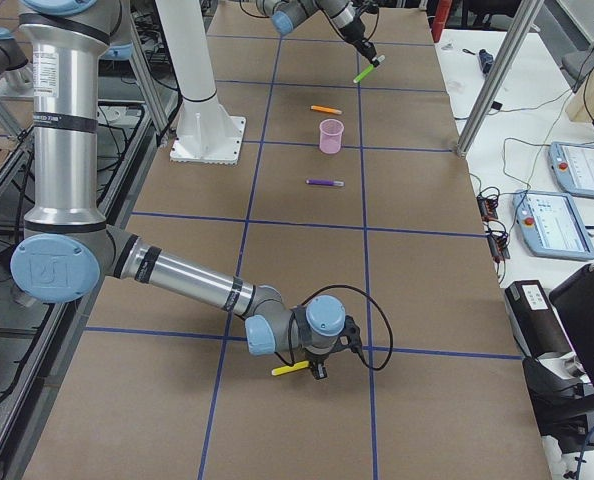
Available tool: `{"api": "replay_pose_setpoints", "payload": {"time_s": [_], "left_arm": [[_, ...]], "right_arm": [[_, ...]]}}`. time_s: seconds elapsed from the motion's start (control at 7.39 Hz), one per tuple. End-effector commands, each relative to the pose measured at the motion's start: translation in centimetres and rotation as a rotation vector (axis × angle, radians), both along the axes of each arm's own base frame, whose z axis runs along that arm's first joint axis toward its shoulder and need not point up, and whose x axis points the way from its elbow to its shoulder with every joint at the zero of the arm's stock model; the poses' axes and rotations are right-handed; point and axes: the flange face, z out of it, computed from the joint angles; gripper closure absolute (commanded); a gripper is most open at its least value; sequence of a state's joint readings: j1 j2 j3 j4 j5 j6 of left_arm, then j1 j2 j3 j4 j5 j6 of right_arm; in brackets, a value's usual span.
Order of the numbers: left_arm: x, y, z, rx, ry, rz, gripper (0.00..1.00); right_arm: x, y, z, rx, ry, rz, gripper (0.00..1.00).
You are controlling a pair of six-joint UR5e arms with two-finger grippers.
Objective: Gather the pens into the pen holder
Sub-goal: 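Hold the green marker raised in the left gripper while repositioning the arm, then carry the green marker over the pink cup with the left gripper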
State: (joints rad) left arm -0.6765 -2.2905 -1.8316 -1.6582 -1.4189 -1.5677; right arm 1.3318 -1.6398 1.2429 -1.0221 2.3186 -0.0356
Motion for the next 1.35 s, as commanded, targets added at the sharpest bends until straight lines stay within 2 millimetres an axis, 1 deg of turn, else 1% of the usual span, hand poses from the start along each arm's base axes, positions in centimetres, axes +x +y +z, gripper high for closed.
{"api": "replay_pose_setpoints", "payload": {"time_s": [0.0,0.14,0.27,0.41,0.54,0.68,0.81,0.95,1.08,1.22], "left_arm": [[0.0,0.0,-0.1,0.002,0.000,0.001,1.00],[0.0,0.0,0.0,0.000,-0.001,-0.001,1.00],[0.5,0.4,-0.1,0.010,-0.006,-0.008,1.00],[2.4,1.4,0.3,0.022,-0.032,-0.017,1.00],[4.0,2.7,0.4,0.041,-0.046,-0.029,1.00],[6.0,3.6,0.9,0.053,-0.075,-0.041,1.00],[8.0,4.8,1.3,0.062,-0.085,-0.075,1.00],[10.1,6.0,0.1,0.051,-0.055,-0.089,1.00],[12.9,7.0,-0.8,0.083,-0.080,-0.119,1.00],[14.8,6.9,-1.9,0.074,-0.073,-0.133,1.00]], "right_arm": [[0.1,-0.4,-1.3,0.018,-0.009,0.015,1.00],[0.5,-1.5,-3.4,0.061,-0.020,0.030,1.00],[1.9,-2.3,-5.2,0.093,-0.034,0.062,1.00],[3.0,-2.8,-6.5,0.115,-0.055,0.087,1.00],[4.4,-4.0,-9.1,0.143,-0.083,0.116,1.00],[5.7,-5.3,-10.9,0.148,-0.086,0.146,1.00],[6.1,-5.9,-12.0,0.160,-0.088,0.156,1.00],[6.1,-6.9,-13.1,0.157,-0.095,0.181,1.00],[6.1,-7.7,-14.0,0.146,-0.100,0.209,1.00],[6.2,-7.9,-14.0,0.141,-0.100,0.214,1.00]]}}
